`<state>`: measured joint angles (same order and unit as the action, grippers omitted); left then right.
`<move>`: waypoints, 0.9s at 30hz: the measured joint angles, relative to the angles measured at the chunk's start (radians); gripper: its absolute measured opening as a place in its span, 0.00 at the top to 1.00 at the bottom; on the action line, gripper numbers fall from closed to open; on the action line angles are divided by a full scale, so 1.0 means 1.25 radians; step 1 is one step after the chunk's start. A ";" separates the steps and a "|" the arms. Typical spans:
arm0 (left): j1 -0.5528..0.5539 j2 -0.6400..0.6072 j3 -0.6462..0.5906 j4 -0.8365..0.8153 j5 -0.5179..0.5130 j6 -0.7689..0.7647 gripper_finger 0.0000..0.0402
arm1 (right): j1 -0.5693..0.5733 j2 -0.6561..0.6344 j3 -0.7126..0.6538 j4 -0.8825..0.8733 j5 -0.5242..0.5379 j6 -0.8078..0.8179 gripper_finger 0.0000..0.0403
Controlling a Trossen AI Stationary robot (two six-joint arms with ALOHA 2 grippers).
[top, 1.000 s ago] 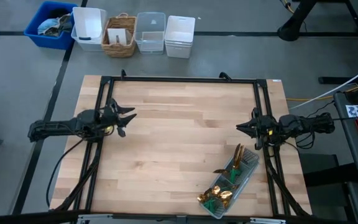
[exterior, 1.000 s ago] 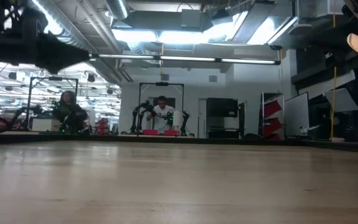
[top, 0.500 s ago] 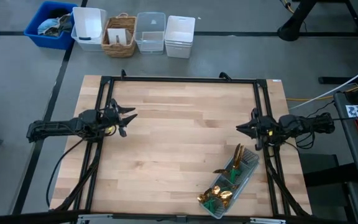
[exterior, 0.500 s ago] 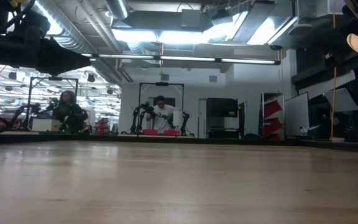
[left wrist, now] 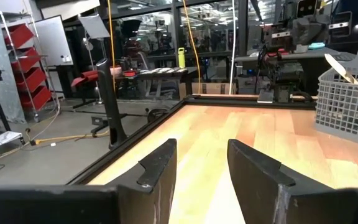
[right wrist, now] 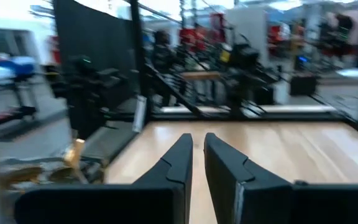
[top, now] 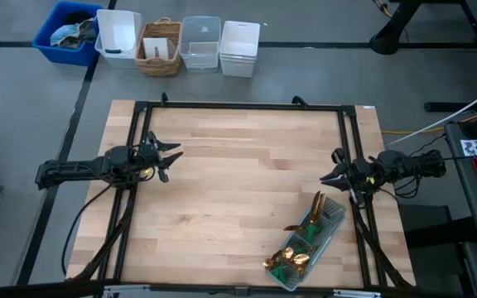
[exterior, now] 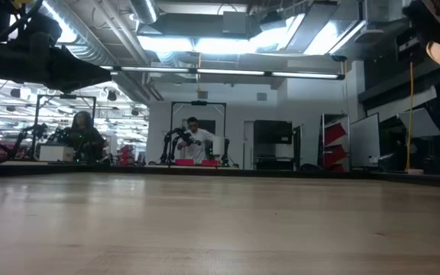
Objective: Sort silverware
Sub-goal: Return to Home Position
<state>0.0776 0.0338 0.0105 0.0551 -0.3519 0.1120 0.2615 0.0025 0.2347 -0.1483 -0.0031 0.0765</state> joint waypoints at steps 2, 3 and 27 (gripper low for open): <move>0.000 0.000 0.000 0.000 0.000 0.000 0.67 | 0.000 0.000 0.000 0.011 -0.022 -0.002 0.89; 0.000 0.000 0.000 0.000 0.000 0.000 0.67 | 0.000 0.000 0.000 0.014 -0.032 -0.002 0.89; 0.000 0.000 0.000 0.000 0.000 0.000 0.67 | 0.000 0.000 -0.178 0.286 -0.038 -0.006 0.89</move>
<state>0.0776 0.0338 0.0105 0.0547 -0.3523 0.1119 0.2615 0.0025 0.0120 0.2095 -0.0507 0.0694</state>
